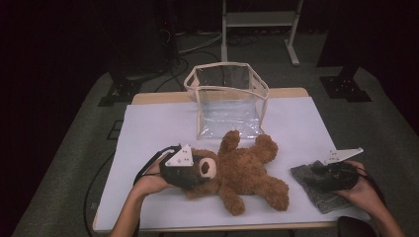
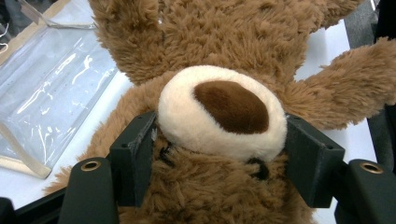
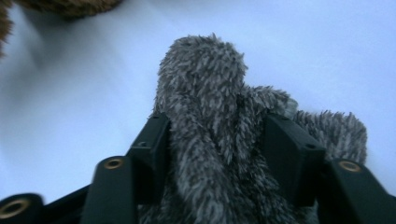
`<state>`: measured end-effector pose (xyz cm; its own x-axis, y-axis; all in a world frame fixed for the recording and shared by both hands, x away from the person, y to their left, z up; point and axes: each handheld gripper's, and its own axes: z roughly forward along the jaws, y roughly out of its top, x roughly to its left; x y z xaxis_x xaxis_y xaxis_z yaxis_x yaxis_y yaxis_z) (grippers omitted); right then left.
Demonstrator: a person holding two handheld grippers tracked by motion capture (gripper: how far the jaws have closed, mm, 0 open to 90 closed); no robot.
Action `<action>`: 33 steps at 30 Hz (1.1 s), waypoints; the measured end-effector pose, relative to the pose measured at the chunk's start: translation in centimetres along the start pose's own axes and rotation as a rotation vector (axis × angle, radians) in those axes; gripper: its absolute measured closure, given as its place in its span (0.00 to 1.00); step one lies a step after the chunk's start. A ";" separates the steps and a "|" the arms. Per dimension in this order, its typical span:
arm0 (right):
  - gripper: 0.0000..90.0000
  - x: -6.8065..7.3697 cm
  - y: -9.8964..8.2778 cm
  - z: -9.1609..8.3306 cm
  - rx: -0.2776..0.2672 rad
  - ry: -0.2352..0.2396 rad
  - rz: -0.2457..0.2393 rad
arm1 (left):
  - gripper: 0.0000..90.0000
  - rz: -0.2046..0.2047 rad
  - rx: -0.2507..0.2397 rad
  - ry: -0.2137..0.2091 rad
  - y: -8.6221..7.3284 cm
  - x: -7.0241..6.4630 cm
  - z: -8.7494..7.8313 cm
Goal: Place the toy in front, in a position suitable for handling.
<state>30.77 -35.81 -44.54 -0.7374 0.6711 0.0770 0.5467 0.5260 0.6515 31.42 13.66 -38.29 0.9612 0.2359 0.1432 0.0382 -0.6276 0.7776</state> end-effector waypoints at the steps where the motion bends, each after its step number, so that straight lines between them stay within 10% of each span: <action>1: 0.58 0.1 0.1 0.0 0.005 -0.018 -0.012 | 0.35 0.002 0.000 0.001 0.0 0.0 0.0; 7: 0.81 0.7 0.4 0.1 0.031 -0.037 -0.035 | 0.34 -0.003 -0.007 0.006 -0.1 0.0 0.1; 14: 0.84 1.0 2.4 -1.7 -0.083 0.101 0.018 | 0.33 -0.006 -0.005 0.001 -0.1 0.3 0.3; 28: 0.83 11.4 14.8 0.0 -0.134 0.294 -0.369 | 0.33 -0.018 -0.002 0.009 0.1 0.1 0.6; 33: 0.84 11.9 14.5 2.0 -0.106 0.303 -0.385 | 0.33 -0.019 -0.004 0.006 -0.2 0.1 0.5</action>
<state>30.77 -19.14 -35.72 -0.9683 0.2491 0.0213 0.1808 0.6388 0.7478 31.62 13.41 -38.72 0.9588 0.2516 0.1320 0.0549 -0.6200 0.7827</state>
